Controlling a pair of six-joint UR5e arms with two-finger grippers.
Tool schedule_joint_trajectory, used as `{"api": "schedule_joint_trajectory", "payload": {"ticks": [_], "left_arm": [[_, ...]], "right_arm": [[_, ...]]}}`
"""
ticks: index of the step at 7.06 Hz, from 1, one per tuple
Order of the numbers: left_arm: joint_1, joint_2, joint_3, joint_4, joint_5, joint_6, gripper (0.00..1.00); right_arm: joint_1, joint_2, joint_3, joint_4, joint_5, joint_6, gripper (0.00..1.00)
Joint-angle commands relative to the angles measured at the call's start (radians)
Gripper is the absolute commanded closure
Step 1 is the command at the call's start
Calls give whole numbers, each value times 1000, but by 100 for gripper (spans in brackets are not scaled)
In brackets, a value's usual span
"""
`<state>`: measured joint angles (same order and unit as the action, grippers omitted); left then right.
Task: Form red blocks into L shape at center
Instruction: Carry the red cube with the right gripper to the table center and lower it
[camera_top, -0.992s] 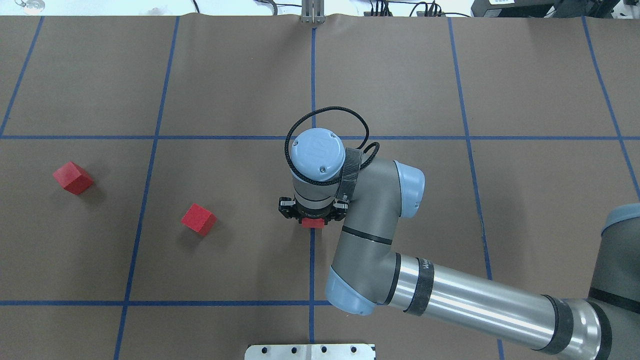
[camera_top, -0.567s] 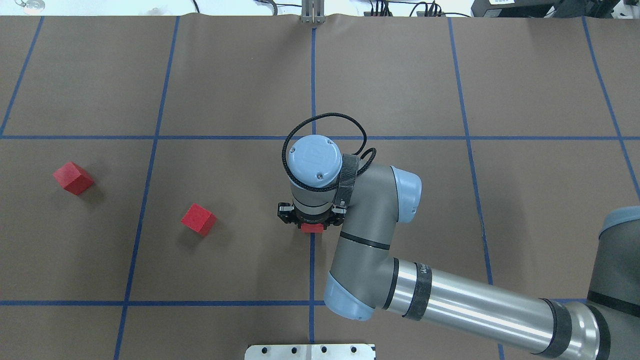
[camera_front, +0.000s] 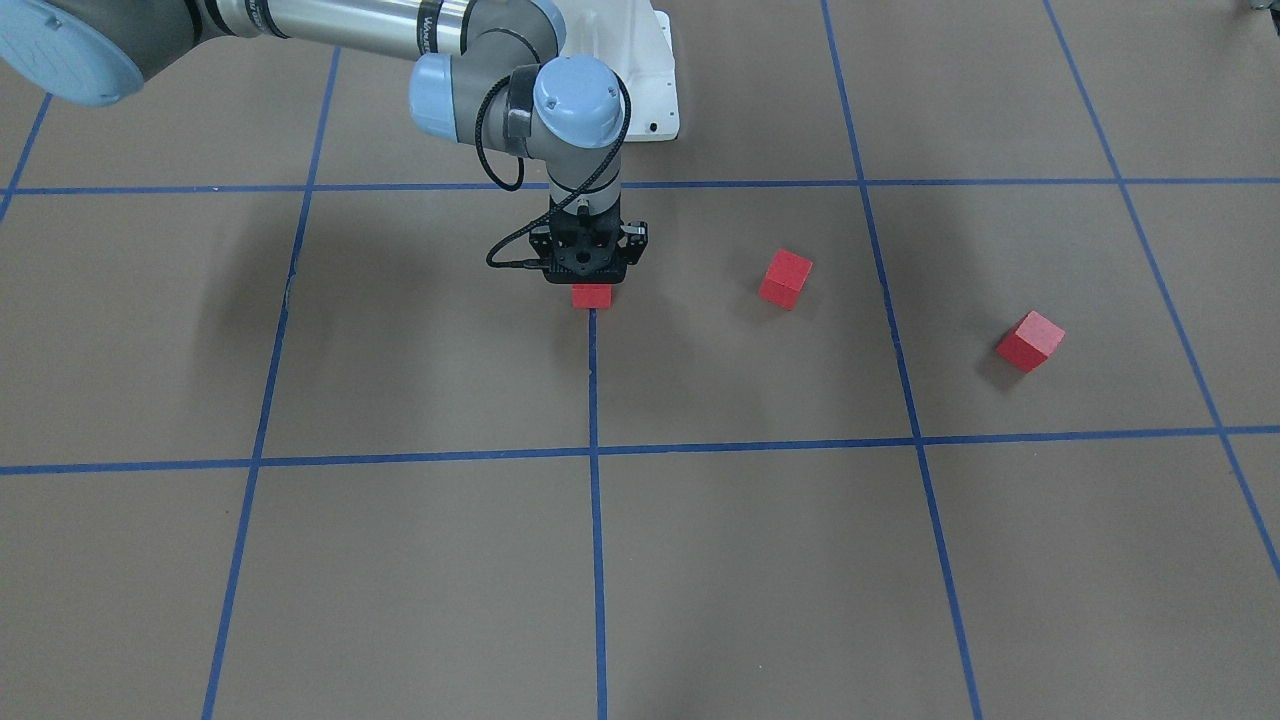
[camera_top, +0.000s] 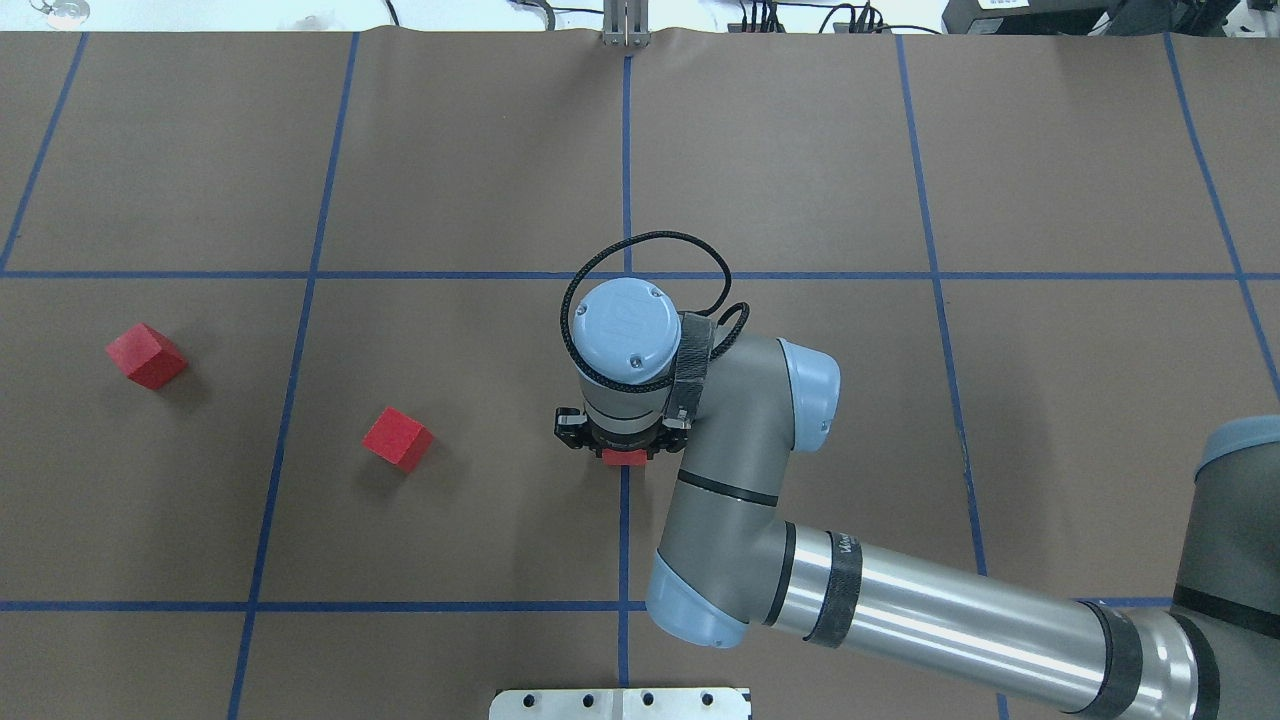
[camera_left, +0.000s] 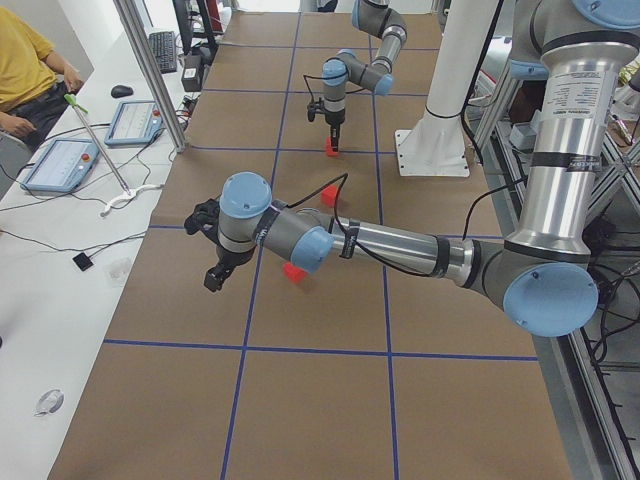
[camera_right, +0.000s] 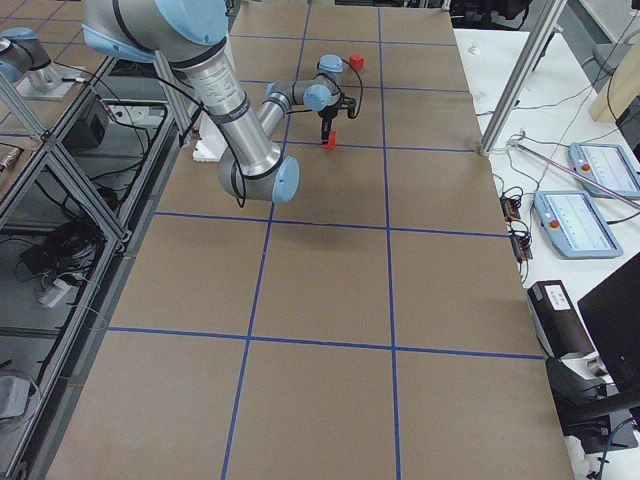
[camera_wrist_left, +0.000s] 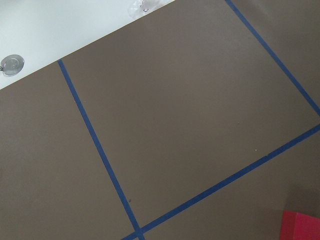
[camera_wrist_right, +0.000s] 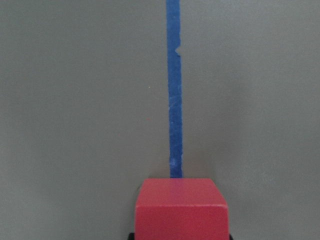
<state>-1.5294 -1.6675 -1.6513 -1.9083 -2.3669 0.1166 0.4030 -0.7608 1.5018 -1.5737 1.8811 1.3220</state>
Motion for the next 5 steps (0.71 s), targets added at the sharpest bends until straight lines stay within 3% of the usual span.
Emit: {"api": "schedule_joint_trajectory", "payload": {"ticks": [1,2,3,5], "left_arm": [[0,0,2,0,0,0,0],[0,0,4,0,0,0,0],[0,0,2,0,0,0,0],[0,0,2,0,0,0,0]], "right_arm": [[-1,0,0,1,-5,-1,26],[-1,0,0,1,-5,0,18],[-1,0,1,1,-5,0,2],[11,0,27,1,-2,-1,2]]}}
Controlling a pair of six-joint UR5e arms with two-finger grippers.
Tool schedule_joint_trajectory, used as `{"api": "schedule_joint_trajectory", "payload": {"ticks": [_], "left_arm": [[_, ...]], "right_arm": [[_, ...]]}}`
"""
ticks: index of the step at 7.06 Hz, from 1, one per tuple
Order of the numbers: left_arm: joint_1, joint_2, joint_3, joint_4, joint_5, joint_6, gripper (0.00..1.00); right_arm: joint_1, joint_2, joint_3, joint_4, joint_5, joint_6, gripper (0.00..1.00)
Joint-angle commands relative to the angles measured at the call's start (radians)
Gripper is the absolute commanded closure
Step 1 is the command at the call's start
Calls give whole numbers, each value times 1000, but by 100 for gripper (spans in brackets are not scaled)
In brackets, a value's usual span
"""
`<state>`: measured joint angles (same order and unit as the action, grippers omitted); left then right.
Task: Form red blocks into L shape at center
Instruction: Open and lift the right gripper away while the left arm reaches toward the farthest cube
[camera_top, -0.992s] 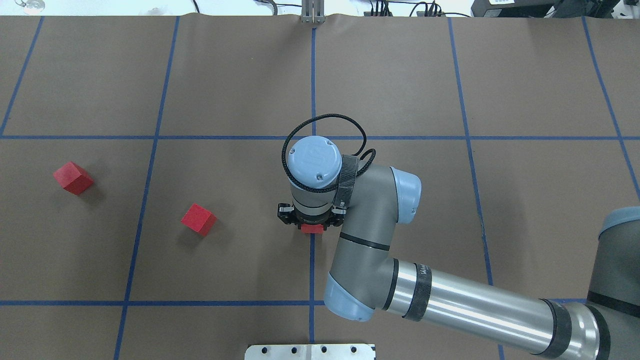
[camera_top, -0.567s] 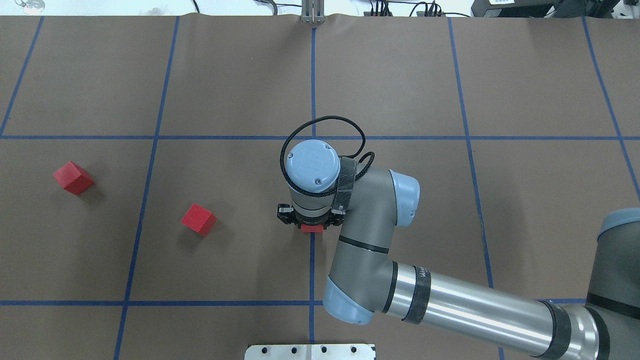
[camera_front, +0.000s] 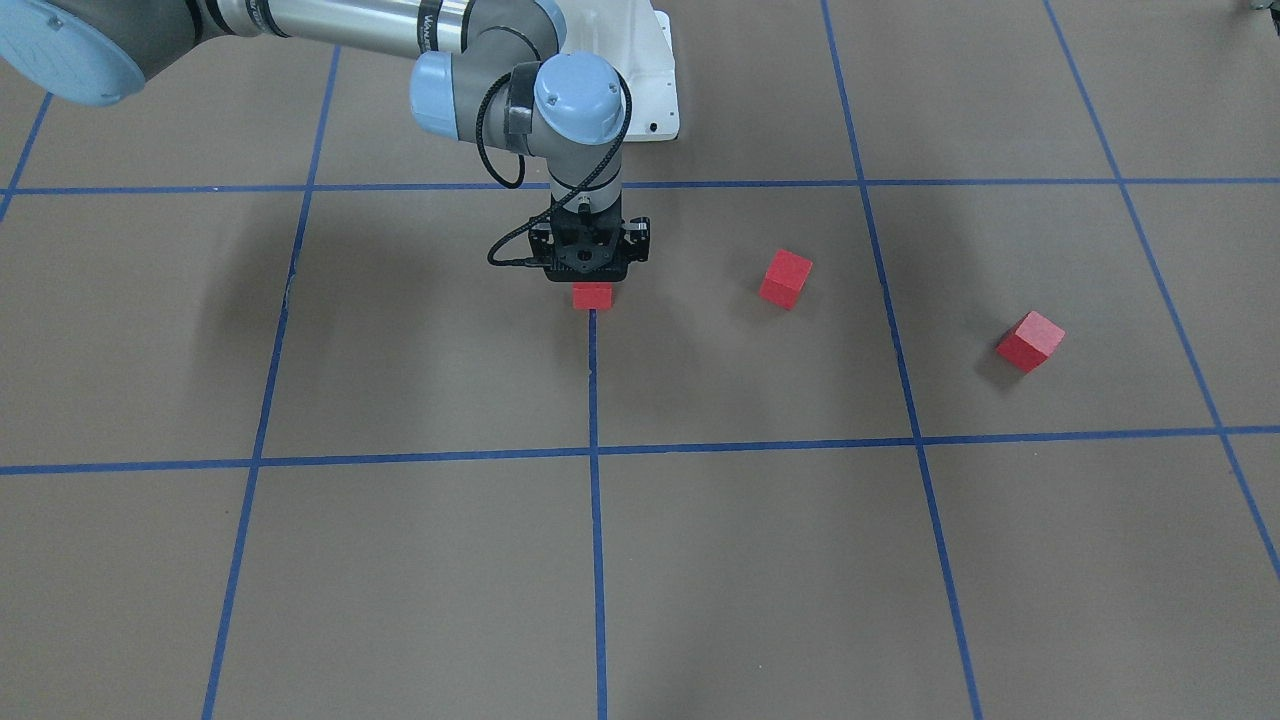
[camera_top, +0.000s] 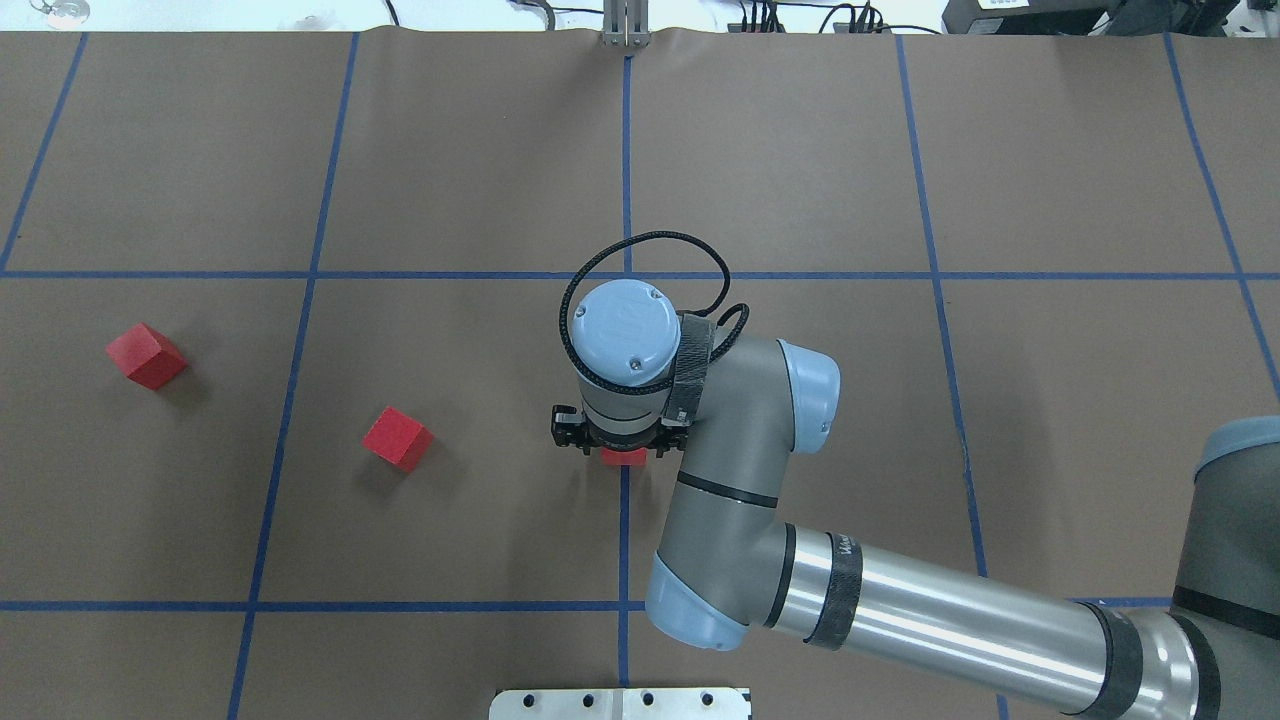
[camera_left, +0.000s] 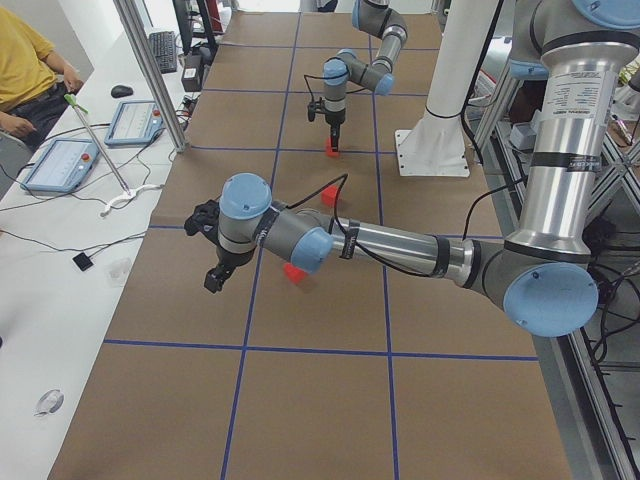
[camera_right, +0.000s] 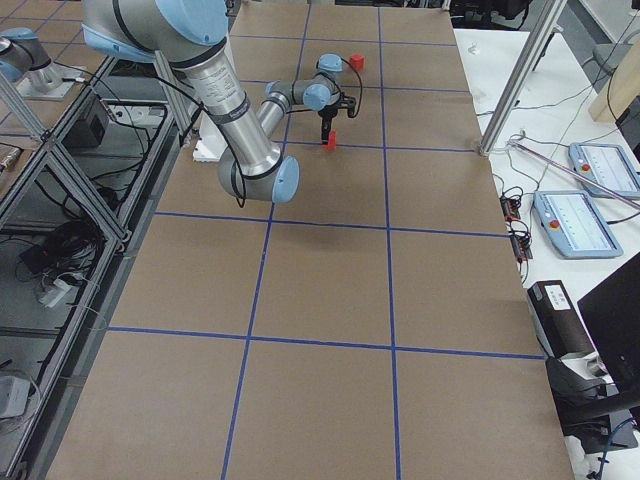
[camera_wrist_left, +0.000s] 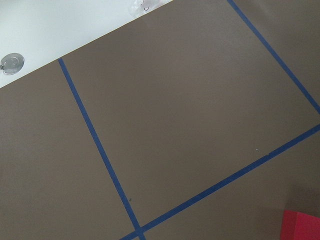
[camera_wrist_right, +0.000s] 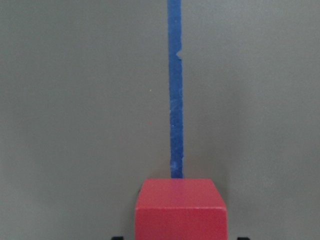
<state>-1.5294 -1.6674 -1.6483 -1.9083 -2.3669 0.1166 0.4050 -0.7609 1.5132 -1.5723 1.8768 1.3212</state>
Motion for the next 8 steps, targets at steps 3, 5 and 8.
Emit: {"api": "schedule_joint_trajectory", "payload": {"ticks": [3,5,8], "left_arm": [[67,-26,-19,-2,0,-15,0],[194,-41,-50,-78,5,-209,0],[335,10,-39,-247,12,-264,0]], "right_arm": [[208,-21,106,0,114,-20,1],[361,-166,250,-6,120,-191,1],[591,-323,283,-3,295,-605,1]]}}
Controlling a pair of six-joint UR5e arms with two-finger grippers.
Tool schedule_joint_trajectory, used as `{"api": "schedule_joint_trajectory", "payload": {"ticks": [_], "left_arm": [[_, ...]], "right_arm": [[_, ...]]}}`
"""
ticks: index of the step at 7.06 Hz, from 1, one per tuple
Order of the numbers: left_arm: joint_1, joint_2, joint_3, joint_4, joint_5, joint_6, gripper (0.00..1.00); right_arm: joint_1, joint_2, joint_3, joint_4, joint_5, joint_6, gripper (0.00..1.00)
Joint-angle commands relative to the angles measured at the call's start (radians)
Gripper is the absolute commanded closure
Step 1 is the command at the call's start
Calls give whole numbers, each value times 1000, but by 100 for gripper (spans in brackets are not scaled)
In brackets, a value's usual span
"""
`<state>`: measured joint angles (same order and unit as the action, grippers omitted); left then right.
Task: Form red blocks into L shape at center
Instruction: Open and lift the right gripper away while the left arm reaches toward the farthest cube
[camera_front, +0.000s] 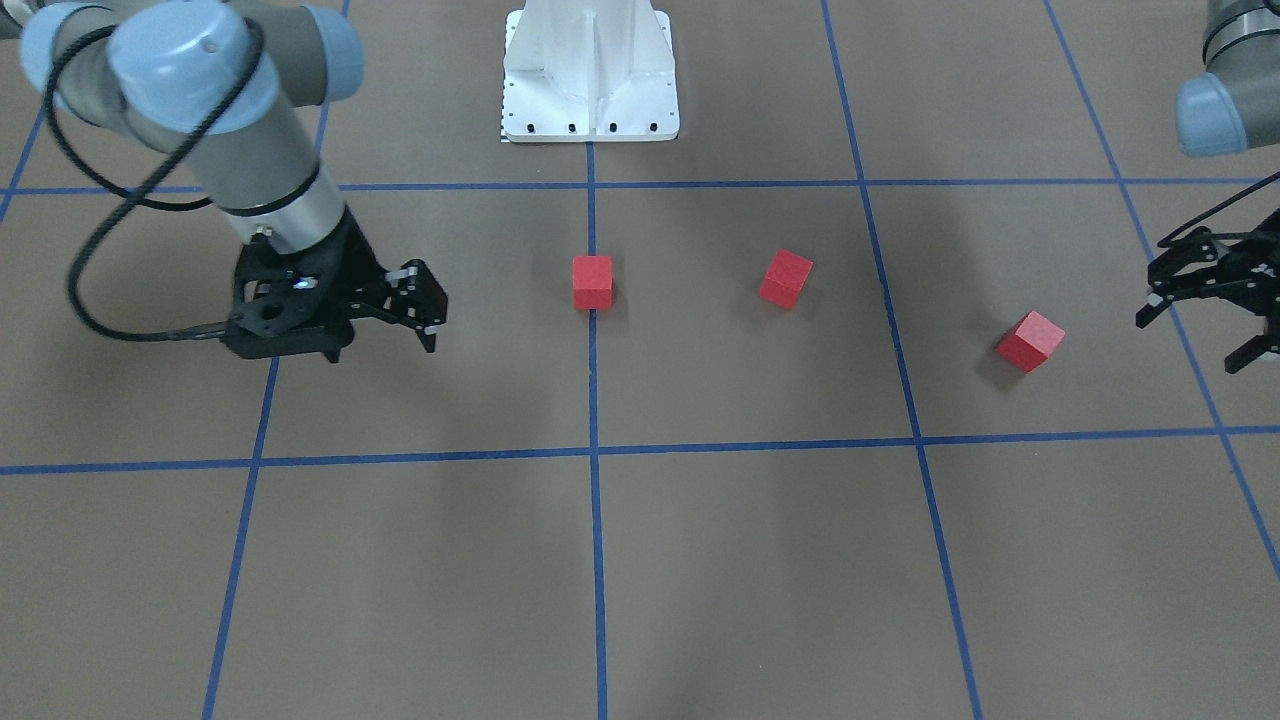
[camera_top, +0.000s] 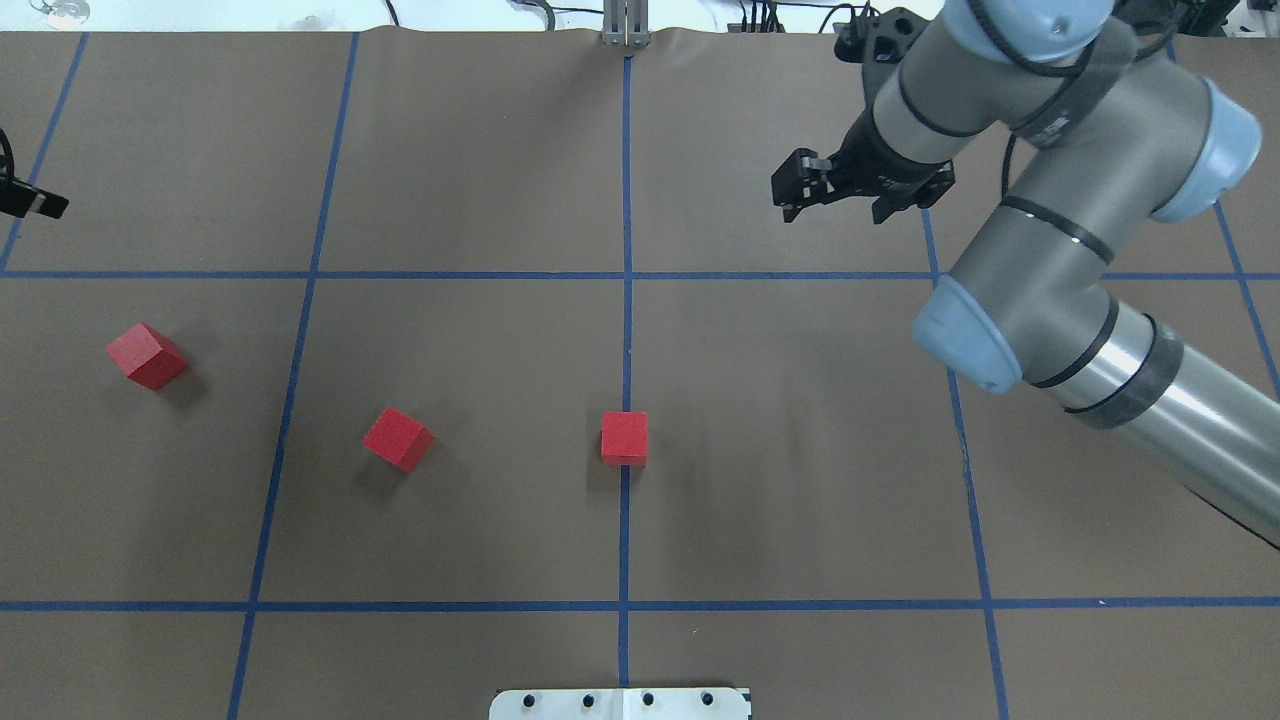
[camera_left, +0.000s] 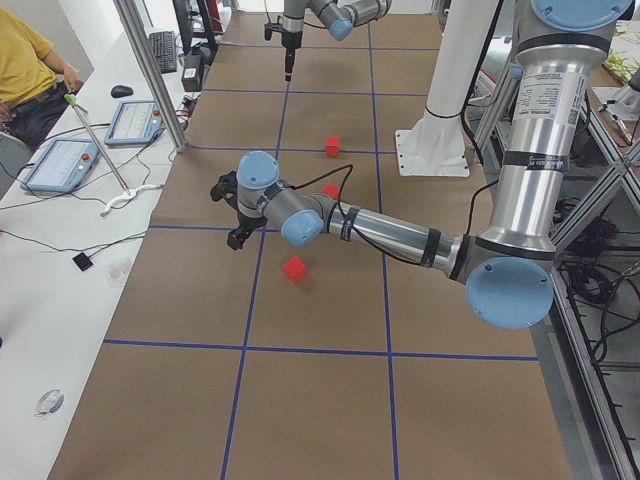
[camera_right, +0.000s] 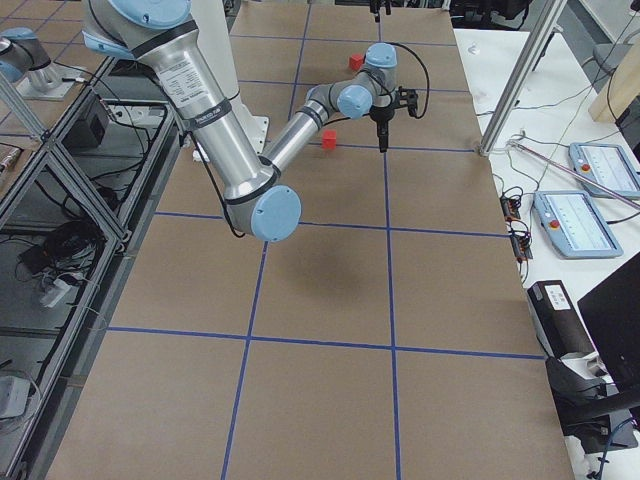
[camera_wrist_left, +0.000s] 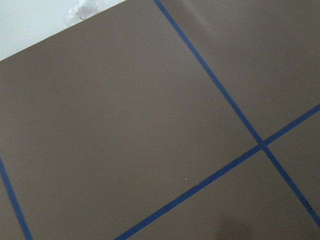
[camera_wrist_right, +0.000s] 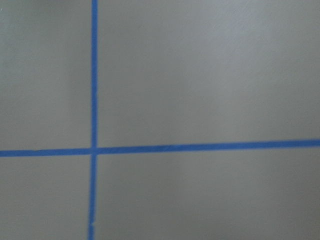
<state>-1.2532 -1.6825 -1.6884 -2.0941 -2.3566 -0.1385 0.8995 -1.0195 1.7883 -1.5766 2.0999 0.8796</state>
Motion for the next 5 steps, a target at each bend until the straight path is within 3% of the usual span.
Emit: {"api": "schedule_joint_trajectory", "payload": {"ticks": [1,3,5], "left_arm": [[110,47,3,-95,3,-10,0],[182,87,3,-96,130,-42,1],[234,87,88,-174,163,-55,1]], "right_arm": [[160,-130,10,4,92,-297,1],[312,-274,10,9,167,-568,1],[390,-378,10,12,189,-711,1]]}}
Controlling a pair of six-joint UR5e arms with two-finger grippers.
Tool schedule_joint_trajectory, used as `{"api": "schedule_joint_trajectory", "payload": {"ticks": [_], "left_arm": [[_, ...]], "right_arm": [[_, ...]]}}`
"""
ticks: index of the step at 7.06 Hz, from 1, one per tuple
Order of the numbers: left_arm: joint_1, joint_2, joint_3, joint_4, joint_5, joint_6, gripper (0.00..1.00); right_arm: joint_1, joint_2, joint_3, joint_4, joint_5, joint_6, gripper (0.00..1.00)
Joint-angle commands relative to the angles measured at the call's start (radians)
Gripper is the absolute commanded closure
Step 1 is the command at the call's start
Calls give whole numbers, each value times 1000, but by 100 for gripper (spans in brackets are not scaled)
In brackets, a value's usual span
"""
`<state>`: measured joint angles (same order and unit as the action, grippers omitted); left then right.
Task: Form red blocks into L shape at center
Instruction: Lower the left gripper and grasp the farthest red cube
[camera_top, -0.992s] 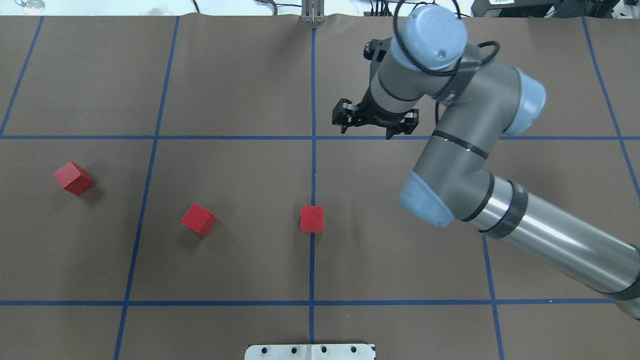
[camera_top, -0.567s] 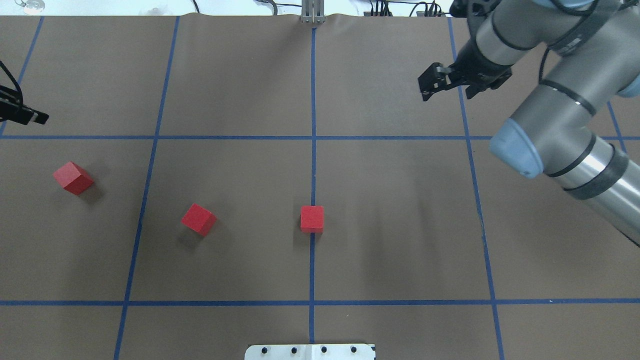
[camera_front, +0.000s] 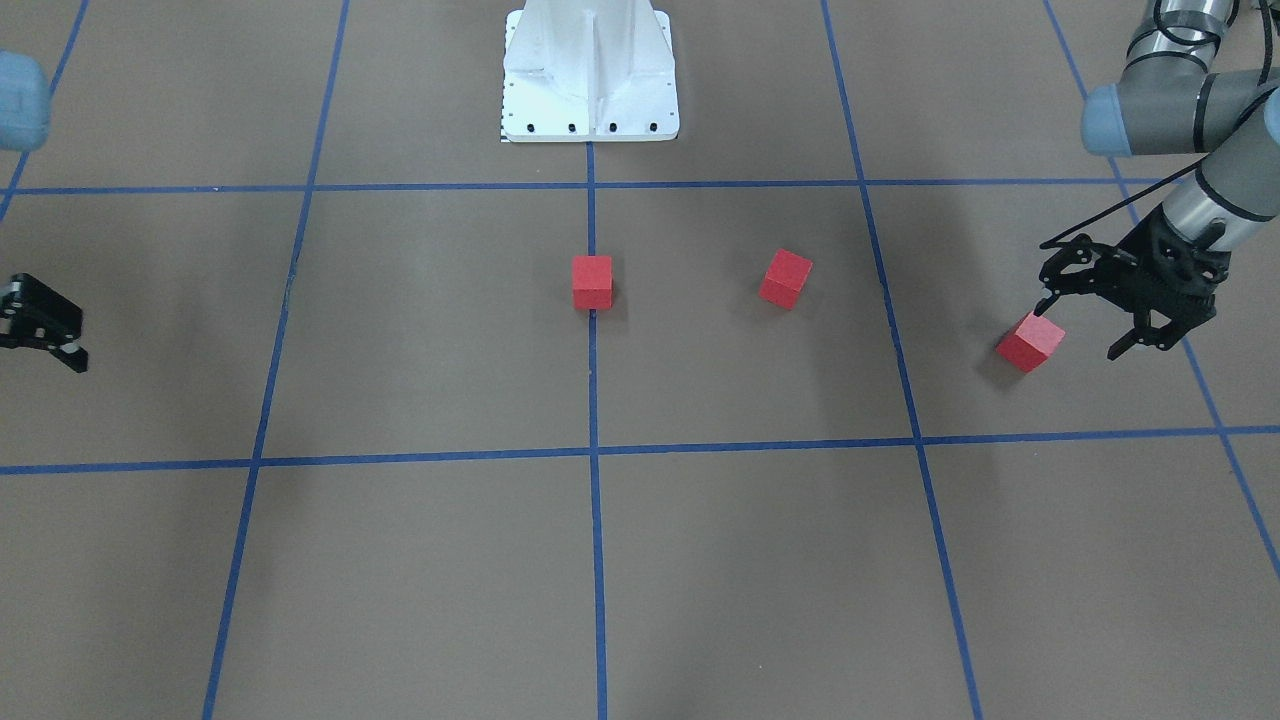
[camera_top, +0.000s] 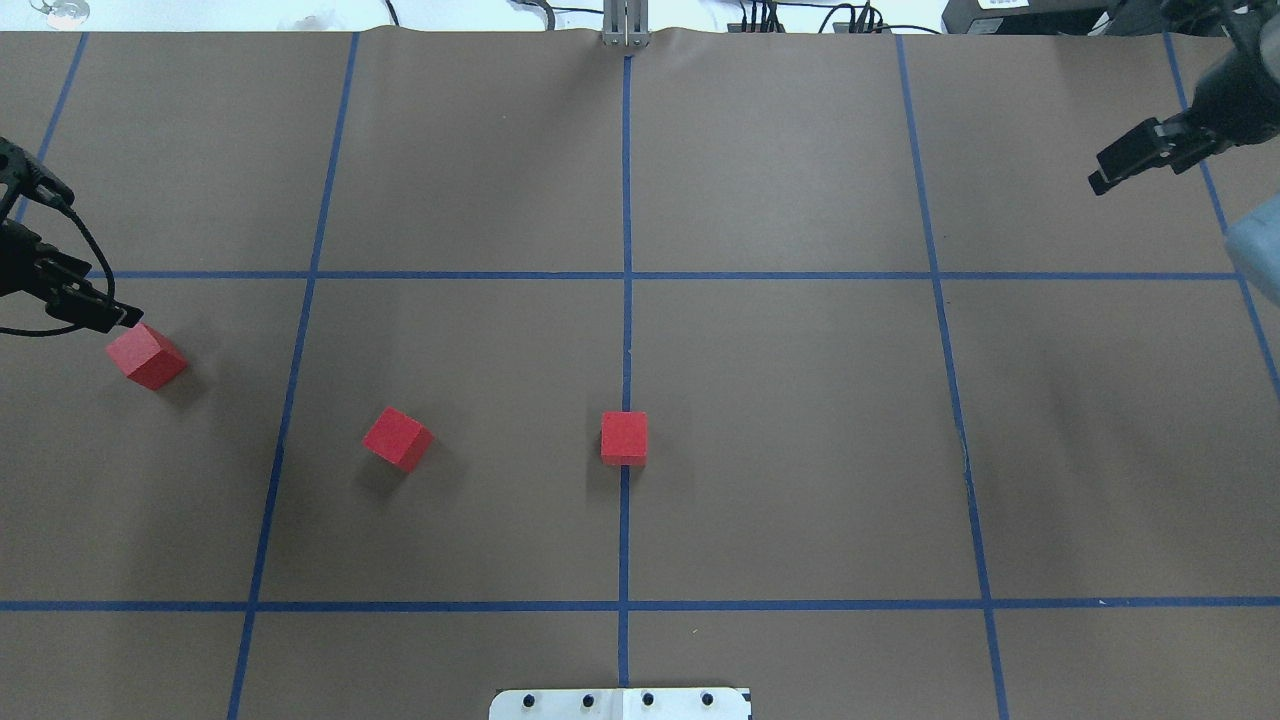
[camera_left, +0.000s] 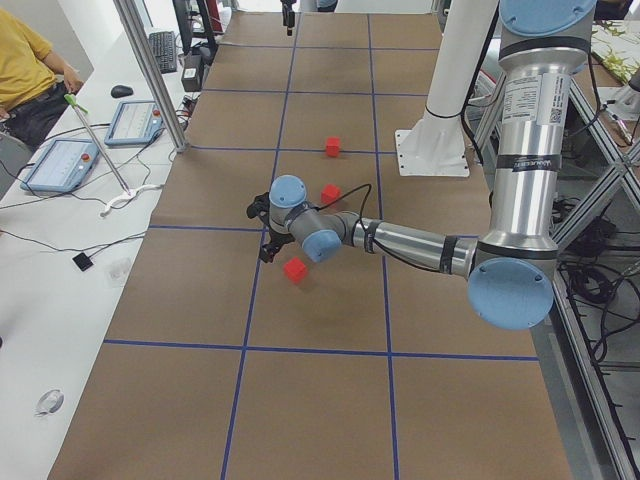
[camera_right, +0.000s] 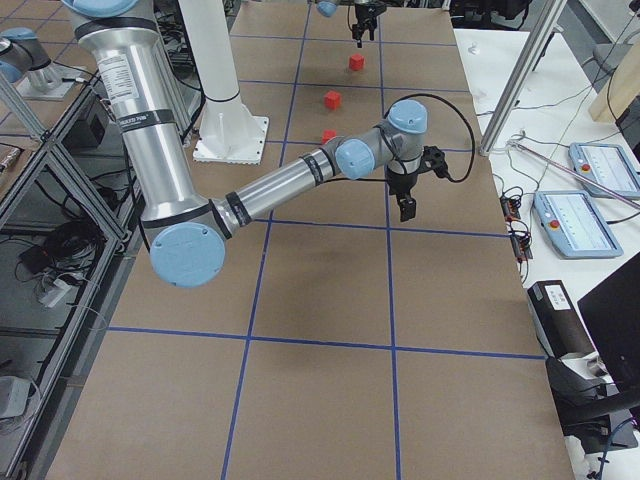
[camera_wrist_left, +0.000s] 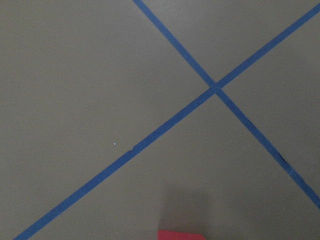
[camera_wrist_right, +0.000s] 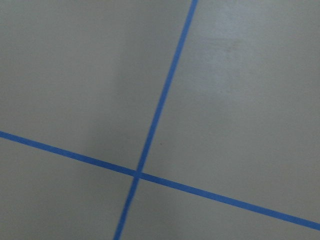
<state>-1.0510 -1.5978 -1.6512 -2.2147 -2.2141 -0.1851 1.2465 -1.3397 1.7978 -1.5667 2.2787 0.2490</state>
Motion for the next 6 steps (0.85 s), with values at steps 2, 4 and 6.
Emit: {"api": "schedule_joint_trajectory", "payload": {"ticks": [2,4,6], "left_arm": [[55,2,91,-88,20,-20,1],[88,2,93,-88,24,-42,1],[97,2,97,-86,24,-47,6]], "right_arm": [[47,-56,2,2,8,-80,1],[47,-59,-1,2,7,-79,1],[47,-59,-1,2,5,-76,1]]}}
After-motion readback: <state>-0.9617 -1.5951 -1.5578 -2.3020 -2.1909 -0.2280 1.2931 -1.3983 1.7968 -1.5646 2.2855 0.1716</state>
